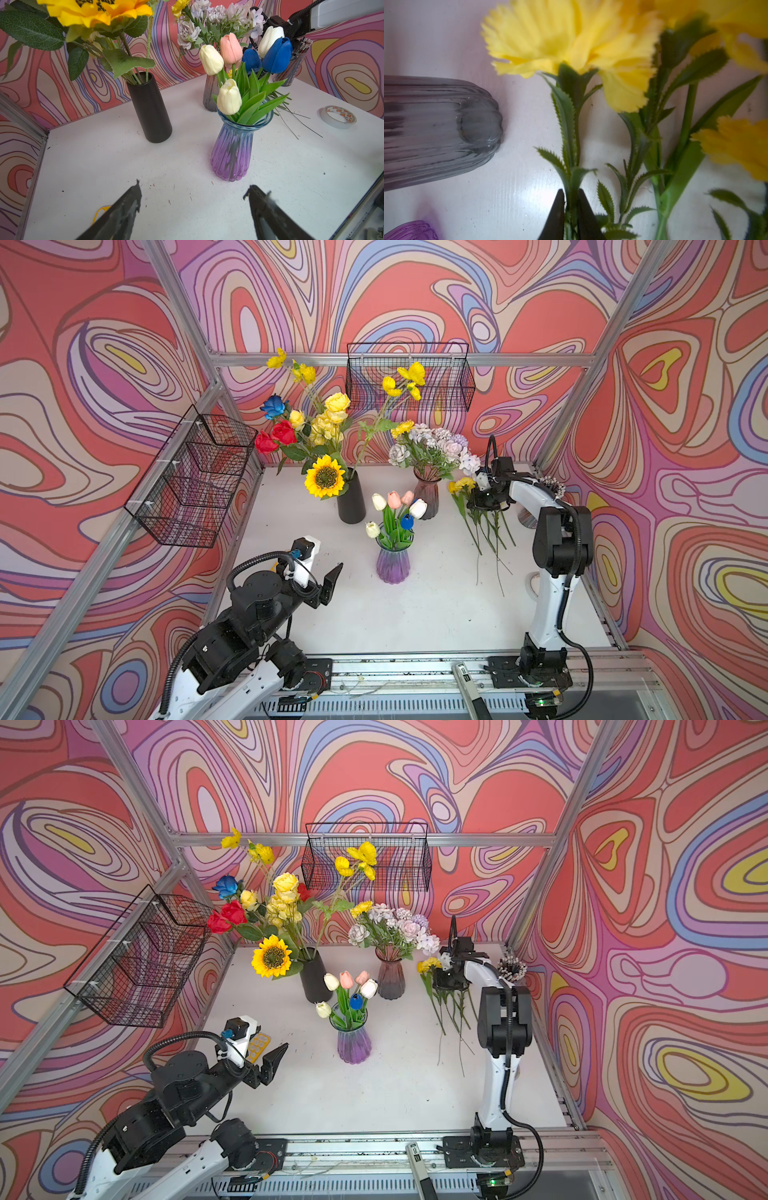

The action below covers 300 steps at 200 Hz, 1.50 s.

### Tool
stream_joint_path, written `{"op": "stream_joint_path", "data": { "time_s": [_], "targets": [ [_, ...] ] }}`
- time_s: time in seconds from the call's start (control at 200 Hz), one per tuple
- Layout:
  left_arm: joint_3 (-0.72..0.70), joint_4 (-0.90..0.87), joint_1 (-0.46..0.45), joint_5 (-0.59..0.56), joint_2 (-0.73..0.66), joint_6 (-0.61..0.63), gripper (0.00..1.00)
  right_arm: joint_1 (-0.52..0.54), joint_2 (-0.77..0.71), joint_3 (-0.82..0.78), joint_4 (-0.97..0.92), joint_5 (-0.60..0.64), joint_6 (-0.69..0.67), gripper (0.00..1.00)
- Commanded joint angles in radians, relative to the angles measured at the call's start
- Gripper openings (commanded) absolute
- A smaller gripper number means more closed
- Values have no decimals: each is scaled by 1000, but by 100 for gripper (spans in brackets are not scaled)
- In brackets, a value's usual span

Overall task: Pick out yellow flowers from the vase
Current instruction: Place the flower at the center of the board.

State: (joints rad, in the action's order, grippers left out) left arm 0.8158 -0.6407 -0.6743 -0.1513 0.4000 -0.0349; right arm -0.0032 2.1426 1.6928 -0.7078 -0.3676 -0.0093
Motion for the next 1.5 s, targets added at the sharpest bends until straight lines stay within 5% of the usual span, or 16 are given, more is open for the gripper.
{"op": "stream_joint_path", "data": {
  "time_s": [0.0,0.796,1.027,1.222,1.497],
  "targets": [
    [17,-17,4,-11,0,-12,85,7,10,11,2,27,-2,17],
    [14,-18,4,-17,9,-2,85,6,-123,37,-67,157,-18,34],
    [13,-19,5,-20,6,-2,84,6,-135,31,-49,36,-12,41],
    [12,-18,4,-21,6,1,85,6,-150,19,-38,165,-3,42],
    [17,-11,4,-13,18,-3,84,5,-191,-27,2,-2,14,42]
  ]
}}
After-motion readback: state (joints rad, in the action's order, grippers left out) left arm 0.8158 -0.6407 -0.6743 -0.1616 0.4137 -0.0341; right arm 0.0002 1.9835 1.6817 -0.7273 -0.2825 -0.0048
